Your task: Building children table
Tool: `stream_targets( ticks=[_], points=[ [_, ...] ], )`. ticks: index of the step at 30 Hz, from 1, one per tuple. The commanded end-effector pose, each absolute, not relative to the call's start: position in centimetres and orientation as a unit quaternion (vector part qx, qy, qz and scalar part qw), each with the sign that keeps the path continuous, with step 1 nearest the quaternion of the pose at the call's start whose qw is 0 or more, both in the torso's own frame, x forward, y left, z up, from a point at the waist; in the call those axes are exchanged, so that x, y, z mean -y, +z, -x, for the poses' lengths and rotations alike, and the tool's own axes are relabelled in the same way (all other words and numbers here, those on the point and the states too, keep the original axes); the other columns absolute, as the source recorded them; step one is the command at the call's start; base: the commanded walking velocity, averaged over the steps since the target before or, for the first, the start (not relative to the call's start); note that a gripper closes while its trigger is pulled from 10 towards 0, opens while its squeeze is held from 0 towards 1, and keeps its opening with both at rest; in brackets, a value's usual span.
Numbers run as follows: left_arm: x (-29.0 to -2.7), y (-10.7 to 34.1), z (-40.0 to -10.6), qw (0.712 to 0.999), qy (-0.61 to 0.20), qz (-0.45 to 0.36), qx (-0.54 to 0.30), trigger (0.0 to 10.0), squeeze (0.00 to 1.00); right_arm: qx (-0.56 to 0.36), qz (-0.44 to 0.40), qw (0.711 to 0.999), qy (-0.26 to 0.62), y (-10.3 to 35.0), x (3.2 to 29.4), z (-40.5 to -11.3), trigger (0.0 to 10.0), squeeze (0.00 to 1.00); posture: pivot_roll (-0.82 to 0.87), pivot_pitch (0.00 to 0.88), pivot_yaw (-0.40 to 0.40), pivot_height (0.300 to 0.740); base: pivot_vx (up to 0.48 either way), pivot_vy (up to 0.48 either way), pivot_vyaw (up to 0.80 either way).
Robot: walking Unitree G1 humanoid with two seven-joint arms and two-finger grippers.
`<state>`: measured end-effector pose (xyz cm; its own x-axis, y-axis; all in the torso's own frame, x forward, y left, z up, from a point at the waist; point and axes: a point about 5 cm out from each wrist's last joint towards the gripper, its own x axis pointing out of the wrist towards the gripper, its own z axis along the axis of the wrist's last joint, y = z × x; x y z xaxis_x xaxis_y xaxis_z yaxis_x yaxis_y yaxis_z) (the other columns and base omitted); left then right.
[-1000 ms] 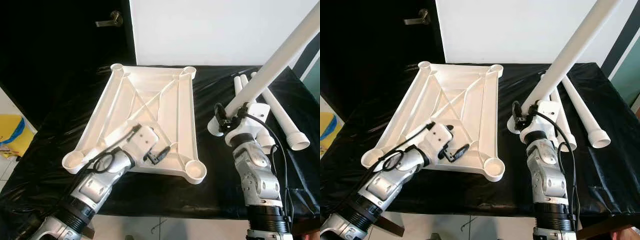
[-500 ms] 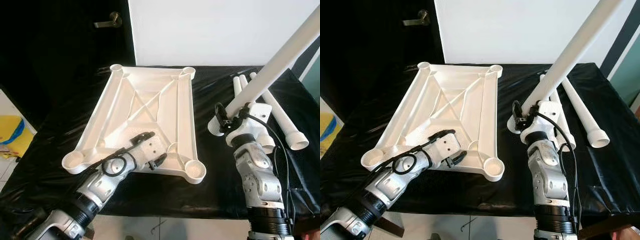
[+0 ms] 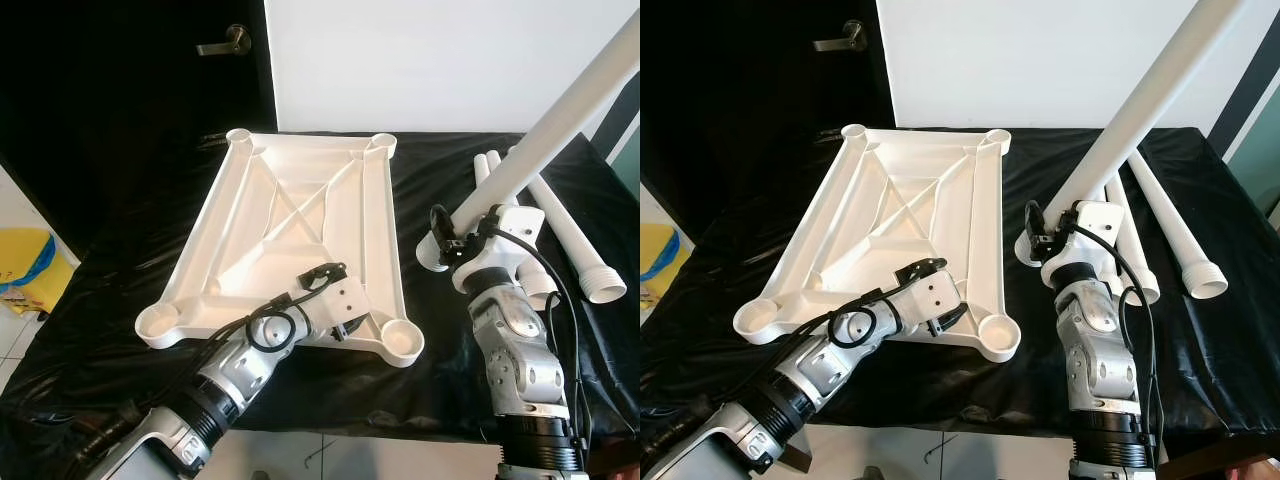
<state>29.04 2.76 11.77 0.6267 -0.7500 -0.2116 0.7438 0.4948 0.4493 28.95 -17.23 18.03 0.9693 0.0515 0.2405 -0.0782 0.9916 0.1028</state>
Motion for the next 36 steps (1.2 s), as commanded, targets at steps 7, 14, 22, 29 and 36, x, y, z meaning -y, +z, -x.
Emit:
stream_targets(
  ticks=[7, 14, 22, 29, 36],
  points=[
    [-4.8, 15.1, -29.7, 0.899, -0.412, -0.138, 0.048, 10.0, 0.00, 0.158, -0.006, 0.987, 0.020, 18.5, 17.3, -28.3, 10.0, 0.00, -0.03, 0.022, 0.023, 0.740, 0.000, 0.000, 0.00],
    [-9.0, 17.1, -31.7, 0.958, -0.269, -0.041, 0.087, 10.0, 0.00, 0.139, 0.022, 0.990, -0.017, 17.5, 18.4, -28.5, 10.0, 0.00, -0.01, 0.020, 0.007, 0.740, 0.000, 0.000, -0.35],
    [-10.8, 17.4, -32.0, 0.972, -0.218, -0.009, 0.083, 10.0, 0.00, 0.141, 0.028, 0.990, -0.011, 17.1, 18.1, -28.8, 10.0, 0.00, 0.01, 0.016, -0.007, 0.740, 0.000, 0.000, -0.75],
    [-11.3, 17.6, -32.2, 0.976, -0.200, -0.005, 0.084, 10.0, 0.00, 0.142, 0.031, 0.989, -0.006, 17.1, 17.9, -28.9, 10.0, 0.00, 0.01, 0.016, -0.011, 0.740, 0.000, 0.000, -0.76],
    [-12.7, 17.7, -32.5, 0.981, -0.177, 0.026, 0.077, 10.0, 0.00, 0.152, 0.034, 0.988, -0.001, 17.0, 17.7, -29.0, 10.0, 0.00, 0.02, 0.014, -0.014, 0.740, 0.000, 0.000, -0.22]
  ],
)
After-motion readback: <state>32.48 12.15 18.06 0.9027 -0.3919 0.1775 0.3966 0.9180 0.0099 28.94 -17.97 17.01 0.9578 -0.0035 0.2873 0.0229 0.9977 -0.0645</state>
